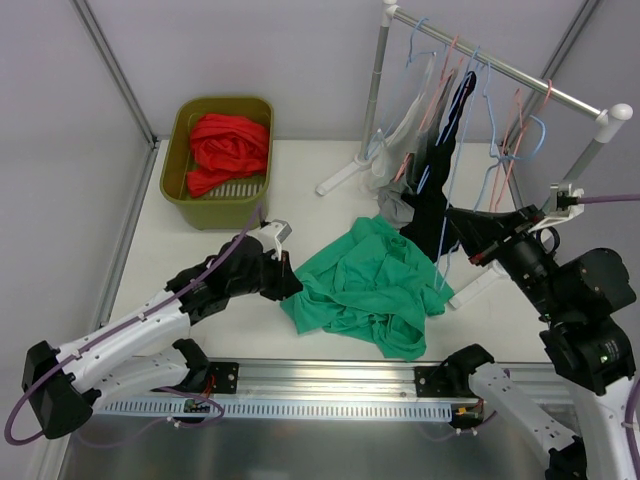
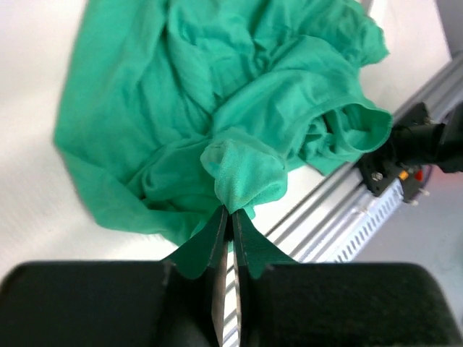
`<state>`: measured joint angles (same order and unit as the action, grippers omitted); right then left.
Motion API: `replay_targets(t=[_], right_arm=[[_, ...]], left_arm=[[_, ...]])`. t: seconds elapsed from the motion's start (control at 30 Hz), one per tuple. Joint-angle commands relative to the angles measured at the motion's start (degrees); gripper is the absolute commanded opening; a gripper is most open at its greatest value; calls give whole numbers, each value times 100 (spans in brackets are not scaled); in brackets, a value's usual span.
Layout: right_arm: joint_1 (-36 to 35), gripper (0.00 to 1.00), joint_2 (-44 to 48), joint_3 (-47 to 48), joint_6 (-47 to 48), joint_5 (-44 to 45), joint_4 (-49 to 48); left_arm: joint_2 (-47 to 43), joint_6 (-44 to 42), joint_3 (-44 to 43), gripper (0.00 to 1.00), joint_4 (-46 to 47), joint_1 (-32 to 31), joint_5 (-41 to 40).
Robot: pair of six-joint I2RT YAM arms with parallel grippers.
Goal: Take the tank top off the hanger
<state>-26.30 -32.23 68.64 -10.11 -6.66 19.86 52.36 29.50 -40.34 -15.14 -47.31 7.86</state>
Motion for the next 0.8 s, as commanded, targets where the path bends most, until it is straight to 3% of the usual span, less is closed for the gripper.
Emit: replay_targets(t=[0.0,0.07,0.17,0.27,0.3,0.5,0.63,0.77], right_arm=[[-33,0,-144,606,-887,261,1634],[-33,0,-47,580,-949,585,1810],[-24,0,-125,685,-862,1385,2118],[-24,0,-546,878,-712,1439,2224],[-15,0,-687,949,-651,1430,2224],[248,0,-2136,2210,-124,1265,2276],[1335,0,-3007,2951,-368,336,2268],[1821,0,-3579,3225,-413,68,2207]], left_arm=[[-208,39,-168,7,-261,-42,-653],[-323,-31,-255,8,-419,-42,-751],[-288,-181,-535,24,-717,-33,-979],[-261,-374,-800,66,-1034,-33,-997],[-305,-392,-852,98,-1131,-33,-953],[-735,-638,-1379,99,-1999,-33,-584],[-1016,-954,-1530,99,-2502,-42,-233],[-1508,-1156,-1214,99,-2556,-42,-56]])
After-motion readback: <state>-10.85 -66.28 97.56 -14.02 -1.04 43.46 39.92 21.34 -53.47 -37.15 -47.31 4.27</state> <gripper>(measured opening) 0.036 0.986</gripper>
